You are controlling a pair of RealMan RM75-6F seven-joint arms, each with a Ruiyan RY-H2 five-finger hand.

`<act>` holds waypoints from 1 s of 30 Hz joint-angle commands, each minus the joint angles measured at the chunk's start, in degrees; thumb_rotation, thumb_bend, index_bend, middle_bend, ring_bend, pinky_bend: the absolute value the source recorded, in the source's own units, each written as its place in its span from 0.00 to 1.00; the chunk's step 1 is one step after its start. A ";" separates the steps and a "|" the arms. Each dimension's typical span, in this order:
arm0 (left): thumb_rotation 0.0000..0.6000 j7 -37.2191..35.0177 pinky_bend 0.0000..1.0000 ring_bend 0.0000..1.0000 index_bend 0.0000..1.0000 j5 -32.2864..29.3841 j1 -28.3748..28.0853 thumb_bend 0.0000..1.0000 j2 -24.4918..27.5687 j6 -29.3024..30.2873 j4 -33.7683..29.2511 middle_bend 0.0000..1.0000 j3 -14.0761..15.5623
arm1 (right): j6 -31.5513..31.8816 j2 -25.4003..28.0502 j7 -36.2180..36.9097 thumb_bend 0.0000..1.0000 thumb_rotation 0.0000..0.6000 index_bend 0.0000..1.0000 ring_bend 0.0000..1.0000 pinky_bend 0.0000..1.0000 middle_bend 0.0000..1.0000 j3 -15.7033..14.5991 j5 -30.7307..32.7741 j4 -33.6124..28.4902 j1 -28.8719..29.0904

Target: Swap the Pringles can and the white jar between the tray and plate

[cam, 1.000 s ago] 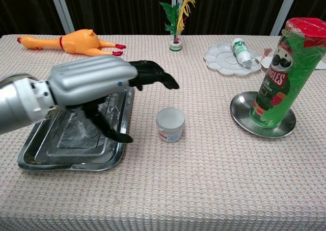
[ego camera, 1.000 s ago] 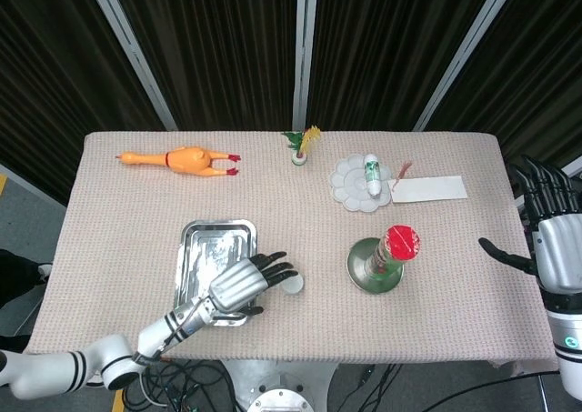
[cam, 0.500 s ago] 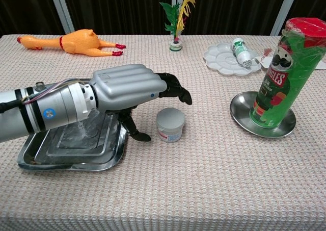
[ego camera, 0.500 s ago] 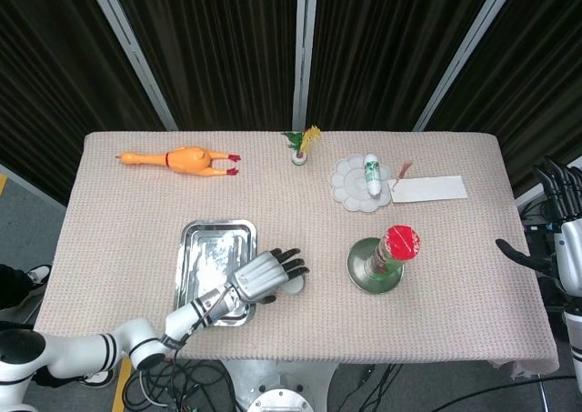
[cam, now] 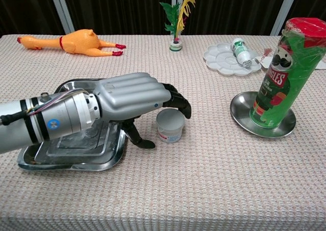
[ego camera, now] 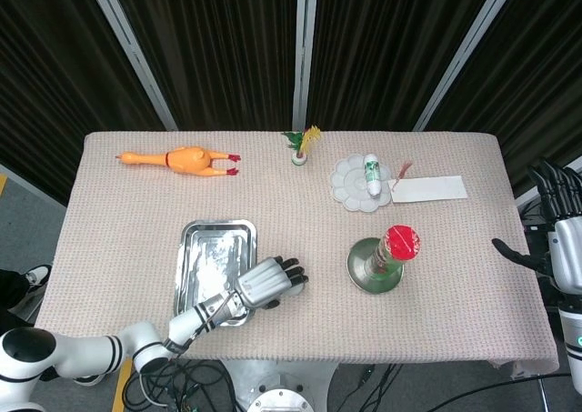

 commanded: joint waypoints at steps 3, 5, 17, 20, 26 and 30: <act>1.00 -0.32 0.50 0.23 0.30 -0.09 -0.59 0.21 -1.20 0.66 1.45 0.29 0.30 | -0.48 -0.17 0.15 0.01 1.00 0.00 0.00 0.00 0.00 -0.05 0.14 0.35 -0.13; 1.00 -0.24 0.53 0.26 0.33 -0.26 -0.73 0.22 -1.60 1.03 1.95 0.31 0.28 | -0.61 -0.27 0.17 0.02 1.00 0.00 0.00 0.00 0.00 -0.01 0.18 0.51 -0.17; 1.00 -0.68 0.64 0.39 0.43 -0.75 -1.21 0.33 -2.24 2.74 2.43 0.41 0.76 | -1.27 -0.88 -0.10 0.04 1.00 0.00 0.00 0.00 0.00 0.11 -0.12 0.93 -0.18; 1.00 -1.19 0.65 0.40 0.44 0.16 -0.96 0.34 -1.62 4.53 1.68 0.42 1.12 | -1.54 -0.97 -0.17 0.04 1.00 0.00 0.00 0.00 0.00 0.13 -0.29 0.97 -0.07; 1.00 -0.45 0.65 0.40 0.44 0.95 0.78 0.35 3.52 9.65 -2.13 0.43 0.56 | -1.86 -1.04 -0.83 0.04 1.00 0.00 0.00 0.00 0.00 0.37 -0.71 0.48 0.26; 1.00 -0.57 0.65 0.40 0.44 -2.51 2.69 0.34 7.65 9.96 -3.51 0.43 0.05 | -2.38 -1.37 -1.85 0.04 1.00 0.00 0.00 0.00 0.00 0.14 -1.36 -0.08 0.60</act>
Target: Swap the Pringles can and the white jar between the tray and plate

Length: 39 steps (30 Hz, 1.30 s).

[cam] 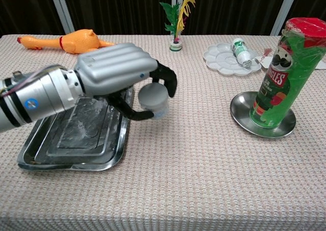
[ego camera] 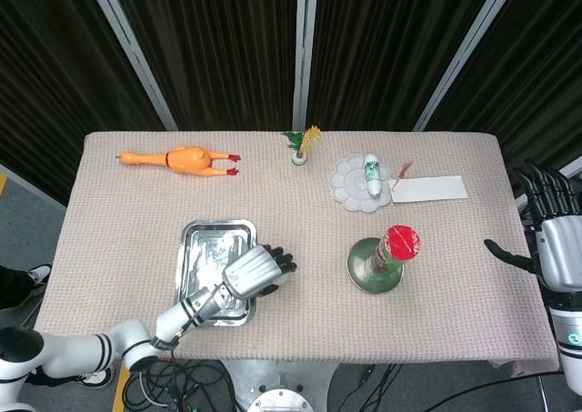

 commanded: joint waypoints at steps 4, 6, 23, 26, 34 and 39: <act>1.00 -1.15 0.65 0.40 0.44 -4.54 4.07 0.35 4.75 1.23 -0.62 0.43 0.96 | -0.06 -0.84 -1.58 0.04 1.00 0.00 0.00 0.00 0.00 -0.50 -1.28 -0.58 0.19; 1.00 -0.96 0.65 0.40 0.44 -5.17 4.95 0.35 4.77 1.54 0.73 0.43 1.45 | -0.08 -1.14 -2.00 0.04 1.00 0.00 0.00 0.00 0.00 -0.71 -1.58 -0.70 0.15; 1.00 -1.79 0.37 0.07 0.14 -9.82 9.73 0.24 5.08 0.88 3.50 0.06 3.49 | -2.05 -3.37 -4.30 0.04 1.00 0.00 0.00 0.00 0.00 -2.81 -3.18 -0.38 0.39; 1.00 -0.02 0.31 0.04 0.12 -10.69 11.43 0.22 7.27 3.06 0.25 0.05 3.28 | -1.44 -3.24 -4.06 0.04 1.00 0.00 0.00 0.00 0.00 -3.13 -3.66 -0.37 -0.10; 1.00 5.59 0.23 0.02 0.11 -14.71 25.08 0.18 15.43 20.92 -10.85 0.05 4.57 | 2.58 -5.04 -12.69 0.02 1.00 0.00 0.00 0.00 0.00 -8.88 -6.37 2.86 -6.26; 1.00 1.38 0.22 0.02 0.11 -14.73 34.76 0.16 13.61 33.04 -6.17 0.06 5.89 | 5.43 -11.39 -16.46 0.05 1.00 0.00 0.00 0.00 0.00 -13.31 -5.58 9.64 -12.13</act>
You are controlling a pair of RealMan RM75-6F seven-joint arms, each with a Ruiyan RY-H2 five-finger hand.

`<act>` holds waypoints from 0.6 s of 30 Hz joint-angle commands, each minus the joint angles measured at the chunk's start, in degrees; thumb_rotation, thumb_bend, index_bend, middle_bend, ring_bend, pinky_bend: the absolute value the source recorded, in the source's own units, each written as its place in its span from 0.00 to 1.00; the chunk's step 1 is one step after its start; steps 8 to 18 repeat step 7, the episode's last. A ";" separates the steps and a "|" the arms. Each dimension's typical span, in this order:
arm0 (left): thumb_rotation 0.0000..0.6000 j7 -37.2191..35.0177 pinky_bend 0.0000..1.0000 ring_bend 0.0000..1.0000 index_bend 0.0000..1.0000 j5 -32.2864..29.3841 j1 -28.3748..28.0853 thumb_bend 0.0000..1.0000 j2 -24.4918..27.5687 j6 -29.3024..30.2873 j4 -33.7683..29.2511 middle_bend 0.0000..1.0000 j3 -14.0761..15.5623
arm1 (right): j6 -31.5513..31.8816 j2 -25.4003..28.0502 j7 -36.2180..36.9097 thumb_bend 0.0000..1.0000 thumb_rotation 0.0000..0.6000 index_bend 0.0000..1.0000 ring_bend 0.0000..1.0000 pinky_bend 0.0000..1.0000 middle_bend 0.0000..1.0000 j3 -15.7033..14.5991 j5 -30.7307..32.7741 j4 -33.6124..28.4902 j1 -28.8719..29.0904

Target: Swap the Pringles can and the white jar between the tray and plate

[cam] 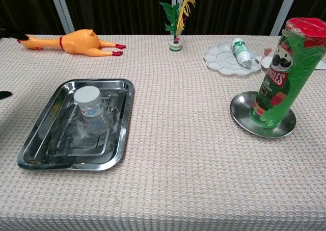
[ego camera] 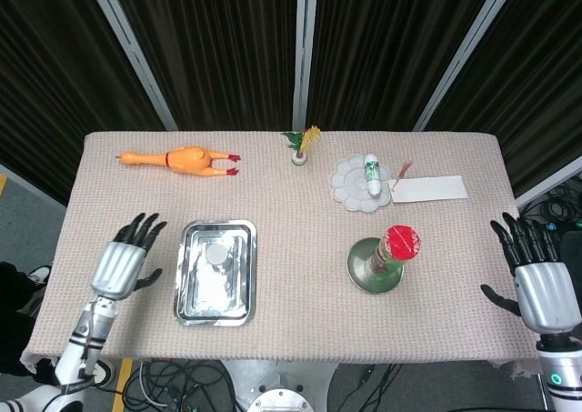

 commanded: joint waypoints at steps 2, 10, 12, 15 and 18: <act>1.00 -5.48 0.22 0.02 0.11 -2.50 11.62 0.16 -0.21 10.68 4.05 0.06 1.99 | 0.63 -7.45 -1.84 0.05 1.00 0.00 0.00 0.00 0.00 -5.00 1.23 8.55 -5.22; 1.00 -9.24 0.22 0.02 0.11 -1.39 14.64 0.16 -0.67 10.84 8.21 0.07 3.31 | -2.27 -11.26 0.49 0.05 1.00 0.00 0.00 0.00 0.00 -4.60 3.01 13.77 -4.95; 1.00 -9.24 0.22 0.02 0.11 -1.39 14.64 0.16 -0.67 10.84 8.21 0.07 3.31 | -2.27 -11.26 0.49 0.05 1.00 0.00 0.00 0.00 0.00 -4.60 3.01 13.77 -4.95; 1.00 -9.24 0.22 0.02 0.11 -1.39 14.64 0.16 -0.67 10.84 8.21 0.07 3.31 | -2.27 -11.26 0.49 0.05 1.00 0.00 0.00 0.00 0.00 -4.60 3.01 13.77 -4.95; 1.00 -9.24 0.22 0.02 0.11 -1.39 14.64 0.16 -0.67 10.84 8.21 0.07 3.31 | -2.27 -11.26 0.49 0.05 1.00 0.00 0.00 0.00 0.00 -4.60 3.01 13.77 -4.95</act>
